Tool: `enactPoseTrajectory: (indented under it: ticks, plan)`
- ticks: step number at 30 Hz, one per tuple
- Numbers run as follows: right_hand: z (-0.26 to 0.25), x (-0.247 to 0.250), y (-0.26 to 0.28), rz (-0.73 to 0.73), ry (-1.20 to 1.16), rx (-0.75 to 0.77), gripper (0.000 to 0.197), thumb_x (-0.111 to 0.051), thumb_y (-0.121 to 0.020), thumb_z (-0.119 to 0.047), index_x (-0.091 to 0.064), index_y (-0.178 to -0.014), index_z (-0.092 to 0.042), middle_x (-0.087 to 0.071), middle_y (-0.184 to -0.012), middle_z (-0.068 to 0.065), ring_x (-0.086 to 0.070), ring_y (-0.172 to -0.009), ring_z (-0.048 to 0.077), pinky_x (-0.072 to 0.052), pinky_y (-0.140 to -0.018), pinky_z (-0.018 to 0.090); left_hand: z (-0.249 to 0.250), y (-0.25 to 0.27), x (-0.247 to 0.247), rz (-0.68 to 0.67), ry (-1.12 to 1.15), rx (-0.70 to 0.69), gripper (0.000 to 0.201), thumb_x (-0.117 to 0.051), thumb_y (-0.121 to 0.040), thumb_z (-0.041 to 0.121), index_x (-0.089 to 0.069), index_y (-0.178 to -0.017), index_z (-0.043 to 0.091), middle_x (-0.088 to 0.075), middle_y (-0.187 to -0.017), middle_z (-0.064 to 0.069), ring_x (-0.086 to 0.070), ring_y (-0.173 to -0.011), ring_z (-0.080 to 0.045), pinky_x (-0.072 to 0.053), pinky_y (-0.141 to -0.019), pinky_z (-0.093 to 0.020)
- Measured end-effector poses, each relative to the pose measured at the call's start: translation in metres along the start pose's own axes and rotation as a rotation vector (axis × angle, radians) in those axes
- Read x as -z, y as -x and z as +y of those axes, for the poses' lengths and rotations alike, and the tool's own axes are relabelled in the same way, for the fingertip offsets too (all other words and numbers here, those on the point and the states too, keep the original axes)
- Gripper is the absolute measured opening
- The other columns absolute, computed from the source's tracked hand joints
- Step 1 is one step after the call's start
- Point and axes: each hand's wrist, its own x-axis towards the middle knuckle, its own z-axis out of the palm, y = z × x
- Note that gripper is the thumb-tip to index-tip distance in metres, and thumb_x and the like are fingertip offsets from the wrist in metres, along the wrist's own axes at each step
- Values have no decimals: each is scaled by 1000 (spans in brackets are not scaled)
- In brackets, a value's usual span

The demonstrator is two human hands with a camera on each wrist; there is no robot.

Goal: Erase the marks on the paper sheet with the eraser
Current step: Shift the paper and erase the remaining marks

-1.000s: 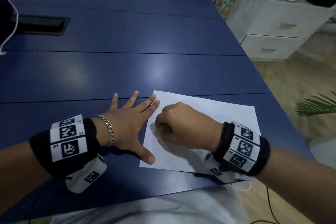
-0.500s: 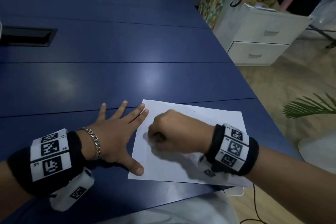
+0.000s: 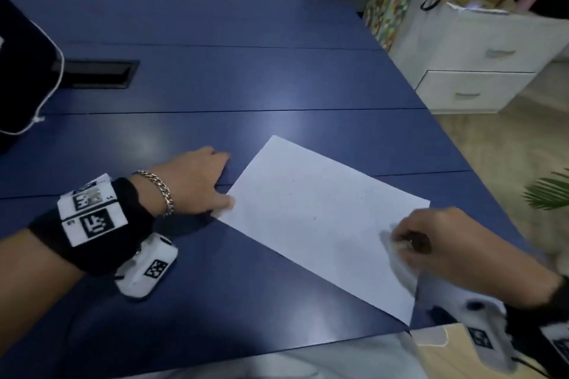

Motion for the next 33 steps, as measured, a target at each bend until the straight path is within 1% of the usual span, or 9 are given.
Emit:
enactPoseTrajectory:
  ticks: [2,8,15,18,19,20,21,26,33]
  plan:
    - [-9,-13,13,-8,-53,-9,5,-71,-87,-36,-67,-84,-38,-66,-83,-19,-63,-84,0,-50,-67,17,1,1,-6,-14,12,80,73,-57,-56,87,-48,-95,26,-57,-105,2,-58,-91,-19,-51,-83,-39]
    - [-44,-35,22,1,-71,-9,9,-62,-91,-33,-61,-83,-28,-59,-83,-12,-59,-78,7,-51,-69,21,11,-3,-8,-87,60,199,87,-66,-44,90,-50,-101,27,-57,-108,3,-61,-93,-20,-56,-88,-43]
    - [-77,-36,28,-54,-136,-7,15,-55,-95,-37,-55,-82,-29,-58,-90,-10,-58,-84,10,-48,-69,22,-5,-20,4,-88,199,239,75,-86,-55,64,-60,-99,9,-60,-79,-13,-60,-73,-32,-55,-78,-42]
    - [-87,-39,28,-54,-150,-5,20,-53,-96,-38,-52,-80,-26,-55,-90,-8,-56,-82,11,-45,-65,23,-8,-26,6,-75,288,234,56,-92,-71,43,-53,-86,5,-59,-104,-6,-58,-99,-29,-53,-80,-41]
    - [-90,-40,29,-50,-156,7,19,-53,-96,-38,-54,-85,-23,-56,-90,-8,-57,-83,12,-46,-67,23,-9,-27,8,-62,328,232,49,-92,-70,42,-55,-78,11,-60,-73,-4,-57,-70,-30,-49,-72,-39]
    - [-93,-42,28,-48,-164,24,19,-53,-95,-39,-56,-89,-21,-56,-90,-8,-58,-84,12,-46,-69,23,-12,-29,8,-36,372,228,45,-92,-68,41,-55,-79,17,-41,-75,18,-40,-67,-13,-45,-70,-36]
    - [-95,-44,28,-49,-166,45,20,-54,-95,-40,-59,-93,-21,-56,-91,-9,-59,-86,12,-45,-71,21,-16,-31,9,-12,426,229,43,-92,-68,39,-58,-88,21,-62,-81,5,-56,-73,-20,-46,-73,-35]
    - [-107,-53,32,-79,-219,101,36,-39,-86,-55,-62,-100,-31,-57,-96,-12,-61,-90,8,-51,-77,22,-28,-31,10,91,846,154,57,-84,-63,20,-64,-117,18,-69,-91,-3,-65,-77,-18,-49,-70,-30]
    - [-107,-52,32,-75,-272,127,19,-59,-89,-50,-63,-106,-42,-57,-113,-22,-61,-92,2,-49,-71,15,-33,-36,7,211,687,37,34,-77,-89,0,-78,-113,25,-74,-89,3,-67,-78,-12,-55,-82,-29]
